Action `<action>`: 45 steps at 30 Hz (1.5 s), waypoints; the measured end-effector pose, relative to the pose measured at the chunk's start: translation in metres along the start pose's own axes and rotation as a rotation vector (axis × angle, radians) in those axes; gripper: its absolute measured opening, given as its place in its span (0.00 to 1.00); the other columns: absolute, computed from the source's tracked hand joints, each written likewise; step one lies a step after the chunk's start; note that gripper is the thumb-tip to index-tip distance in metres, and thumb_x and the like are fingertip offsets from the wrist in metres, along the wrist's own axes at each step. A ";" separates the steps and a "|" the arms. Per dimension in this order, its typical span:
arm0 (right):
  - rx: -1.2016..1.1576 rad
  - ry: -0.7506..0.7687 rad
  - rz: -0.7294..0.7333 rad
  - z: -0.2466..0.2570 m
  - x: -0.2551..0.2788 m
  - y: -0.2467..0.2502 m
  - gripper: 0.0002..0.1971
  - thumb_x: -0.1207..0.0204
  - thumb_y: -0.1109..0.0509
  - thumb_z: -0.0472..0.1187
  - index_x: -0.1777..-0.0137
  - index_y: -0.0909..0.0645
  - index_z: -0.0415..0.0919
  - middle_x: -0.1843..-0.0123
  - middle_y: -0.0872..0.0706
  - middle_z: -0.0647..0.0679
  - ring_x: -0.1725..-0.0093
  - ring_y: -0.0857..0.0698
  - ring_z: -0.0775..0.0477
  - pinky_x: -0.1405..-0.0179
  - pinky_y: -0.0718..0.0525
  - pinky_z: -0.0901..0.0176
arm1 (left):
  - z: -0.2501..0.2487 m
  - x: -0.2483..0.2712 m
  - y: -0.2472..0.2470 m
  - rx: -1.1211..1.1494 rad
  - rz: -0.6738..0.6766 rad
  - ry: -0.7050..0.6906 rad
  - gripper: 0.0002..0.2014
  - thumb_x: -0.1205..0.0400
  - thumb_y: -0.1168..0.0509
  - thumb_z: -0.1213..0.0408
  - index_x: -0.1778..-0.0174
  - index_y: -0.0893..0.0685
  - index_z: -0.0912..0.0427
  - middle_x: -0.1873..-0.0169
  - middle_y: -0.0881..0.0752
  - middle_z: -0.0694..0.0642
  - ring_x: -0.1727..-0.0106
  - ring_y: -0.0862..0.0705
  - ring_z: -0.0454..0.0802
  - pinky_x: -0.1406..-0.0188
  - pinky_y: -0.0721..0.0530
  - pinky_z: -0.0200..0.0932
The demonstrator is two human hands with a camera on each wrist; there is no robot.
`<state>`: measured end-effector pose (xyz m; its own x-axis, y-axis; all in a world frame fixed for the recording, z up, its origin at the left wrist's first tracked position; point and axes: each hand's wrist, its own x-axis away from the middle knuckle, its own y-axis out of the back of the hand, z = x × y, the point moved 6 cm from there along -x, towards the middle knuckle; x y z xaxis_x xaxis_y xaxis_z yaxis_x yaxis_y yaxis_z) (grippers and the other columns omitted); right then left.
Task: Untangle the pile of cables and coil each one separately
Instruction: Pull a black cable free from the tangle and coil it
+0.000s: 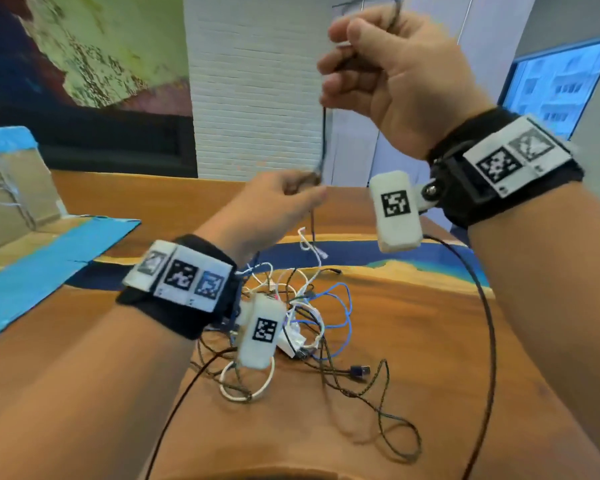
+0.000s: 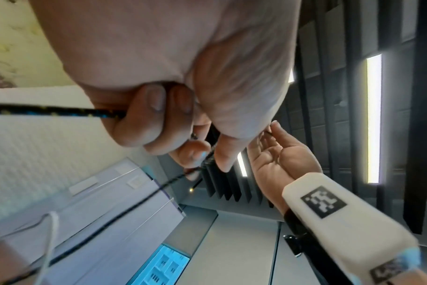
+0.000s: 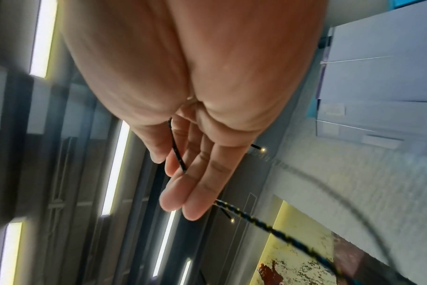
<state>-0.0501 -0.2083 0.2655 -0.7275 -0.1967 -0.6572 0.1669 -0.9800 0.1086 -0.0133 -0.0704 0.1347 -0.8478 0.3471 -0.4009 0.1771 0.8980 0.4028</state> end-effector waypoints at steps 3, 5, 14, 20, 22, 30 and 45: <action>-0.098 -0.054 -0.110 -0.020 0.014 0.016 0.11 0.13 0.34 0.34 0.33 0.22 0.31 0.49 0.11 0.35 0.59 0.12 0.41 0.51 0.11 0.46 | 0.007 0.003 -0.005 0.034 0.005 0.023 0.12 0.11 0.35 0.58 0.50 0.10 0.62 0.72 0.27 0.50 0.77 0.33 0.41 0.79 0.34 0.34; -0.066 -0.160 -0.169 -0.052 0.028 0.026 0.17 0.17 0.29 0.33 0.29 0.23 0.33 0.45 0.12 0.35 0.63 0.13 0.43 0.61 0.11 0.51 | 0.010 0.002 0.006 0.130 -0.073 0.020 0.13 0.11 0.36 0.61 0.51 0.12 0.68 0.73 0.25 0.51 0.81 0.34 0.39 0.82 0.37 0.31; 0.469 -0.491 0.167 -0.163 0.087 -0.020 0.04 0.18 0.26 0.39 0.46 0.11 0.42 0.67 0.10 0.55 0.70 0.14 0.49 0.73 0.15 0.53 | 0.006 0.006 0.029 0.265 -0.244 -0.014 0.14 0.13 0.33 0.62 0.49 0.13 0.72 0.70 0.19 0.56 0.81 0.32 0.40 0.78 0.34 0.37; 0.454 -0.430 -0.020 -0.160 0.080 0.002 0.03 0.18 0.25 0.39 0.47 0.13 0.41 0.59 0.11 0.53 0.67 0.12 0.50 0.65 0.11 0.47 | 0.009 0.010 0.044 0.435 -0.322 0.007 0.07 0.09 0.40 0.62 0.46 0.18 0.59 0.71 0.17 0.52 0.83 0.39 0.43 0.84 0.40 0.37; 0.300 -0.379 -0.059 -0.161 0.080 -0.008 0.14 0.19 0.24 0.35 0.35 0.18 0.44 0.39 0.16 0.48 0.61 0.08 0.41 0.60 0.07 0.41 | -0.001 0.008 0.039 0.470 -0.296 -0.025 0.06 0.08 0.41 0.63 0.45 0.20 0.59 0.70 0.15 0.52 0.84 0.40 0.44 0.84 0.41 0.38; 0.514 0.013 -0.528 -0.133 0.073 0.008 0.18 0.30 0.19 0.41 0.56 0.30 0.52 0.65 0.21 0.44 0.75 0.15 0.37 0.72 0.14 0.45 | -0.002 0.001 0.040 0.525 -0.284 -0.103 0.05 0.09 0.41 0.67 0.42 0.20 0.58 0.67 0.14 0.51 0.82 0.42 0.45 0.83 0.43 0.40; 0.049 -0.526 -0.149 -0.147 0.056 -0.006 0.18 0.08 0.42 0.47 0.55 0.17 0.39 0.71 0.16 0.48 0.76 0.19 0.49 0.74 0.19 0.57 | 0.011 0.005 0.061 0.379 -0.207 -0.059 0.07 0.12 0.34 0.63 0.40 0.14 0.55 0.76 0.20 0.53 0.81 0.37 0.46 0.85 0.42 0.36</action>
<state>0.0060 -0.2093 0.1184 -0.9776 -0.0326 -0.2078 0.0149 -0.9962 0.0858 -0.0015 -0.0109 0.1480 -0.8568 0.1546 -0.4919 0.1871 0.9822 -0.0174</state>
